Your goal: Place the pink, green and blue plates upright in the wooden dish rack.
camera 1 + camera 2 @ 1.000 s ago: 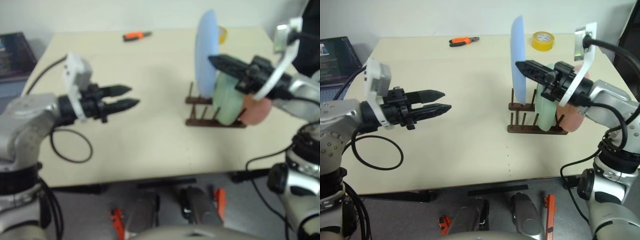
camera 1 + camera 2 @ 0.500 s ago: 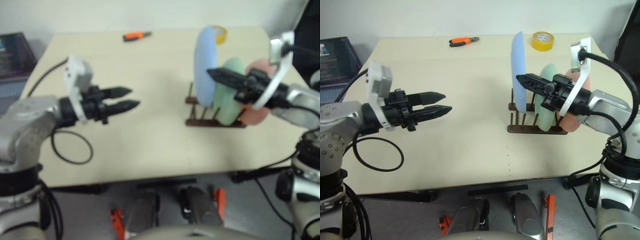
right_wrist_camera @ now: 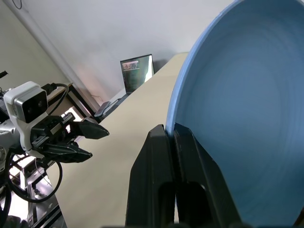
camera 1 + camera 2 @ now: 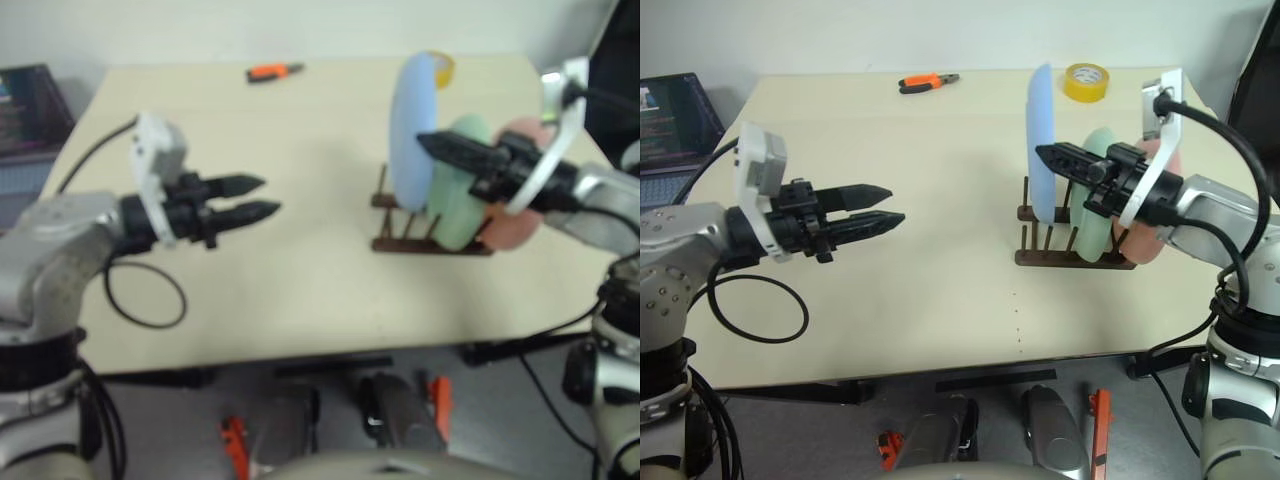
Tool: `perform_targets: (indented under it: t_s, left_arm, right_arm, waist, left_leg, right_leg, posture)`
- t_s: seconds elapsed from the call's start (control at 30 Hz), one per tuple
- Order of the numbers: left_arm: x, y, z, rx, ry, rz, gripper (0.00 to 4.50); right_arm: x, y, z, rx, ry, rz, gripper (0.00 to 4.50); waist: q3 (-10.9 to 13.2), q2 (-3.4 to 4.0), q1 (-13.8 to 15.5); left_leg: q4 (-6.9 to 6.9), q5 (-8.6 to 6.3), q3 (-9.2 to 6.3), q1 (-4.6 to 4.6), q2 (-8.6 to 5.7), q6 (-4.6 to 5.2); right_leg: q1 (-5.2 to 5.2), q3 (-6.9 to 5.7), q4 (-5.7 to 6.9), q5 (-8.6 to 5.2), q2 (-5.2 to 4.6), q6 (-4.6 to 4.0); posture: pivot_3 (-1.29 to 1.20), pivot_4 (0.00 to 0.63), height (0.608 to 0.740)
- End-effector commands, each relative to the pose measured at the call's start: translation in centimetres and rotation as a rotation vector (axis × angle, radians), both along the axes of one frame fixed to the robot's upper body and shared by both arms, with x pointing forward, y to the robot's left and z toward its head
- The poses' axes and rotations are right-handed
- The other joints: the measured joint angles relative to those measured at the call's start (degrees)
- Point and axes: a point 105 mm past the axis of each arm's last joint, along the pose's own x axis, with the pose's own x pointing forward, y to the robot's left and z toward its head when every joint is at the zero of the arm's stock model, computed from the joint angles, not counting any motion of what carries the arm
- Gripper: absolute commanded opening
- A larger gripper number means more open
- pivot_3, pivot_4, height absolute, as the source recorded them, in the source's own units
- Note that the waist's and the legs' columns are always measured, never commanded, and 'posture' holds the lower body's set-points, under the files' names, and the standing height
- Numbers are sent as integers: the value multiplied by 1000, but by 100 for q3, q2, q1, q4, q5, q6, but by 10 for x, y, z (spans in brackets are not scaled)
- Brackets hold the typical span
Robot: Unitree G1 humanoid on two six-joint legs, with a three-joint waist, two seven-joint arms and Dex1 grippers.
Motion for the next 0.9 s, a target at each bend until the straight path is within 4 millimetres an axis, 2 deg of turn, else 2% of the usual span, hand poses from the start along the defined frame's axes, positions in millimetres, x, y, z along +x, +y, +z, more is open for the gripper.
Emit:
perform_targets:
  t_s: [0.03,0.7,0.9]
  left_arm:
    - [-3,0,7,3,-40,-8,2478]
    - [0,-1,6,-2,-34,-11,2478]
    - [0,-1,6,1,-33,-12,2478]
  right_arm:
    - [-5,-1,20,41,-70,-1,0]
    - [-19,11,32,102,-77,53,0]
    - [-20,9,26,113,-52,45,0]
  waist:
    - [0,0,1]
    - [0,0,2]
    - [0,0,3]
  left_leg:
    - [0,0,0,0,0,0]
    - [-8,0,-1,-1,0,1]
    - [-24,2,0,1,0,4]
  right_leg:
    - [0,0,0,0,0,0]
    - [-1,0,-6,-1,0,1]
    - [-1,1,-16,-1,0,1]
  posture:
    - [0,150,740]
    - [0,150,740]
    - [0,150,740]
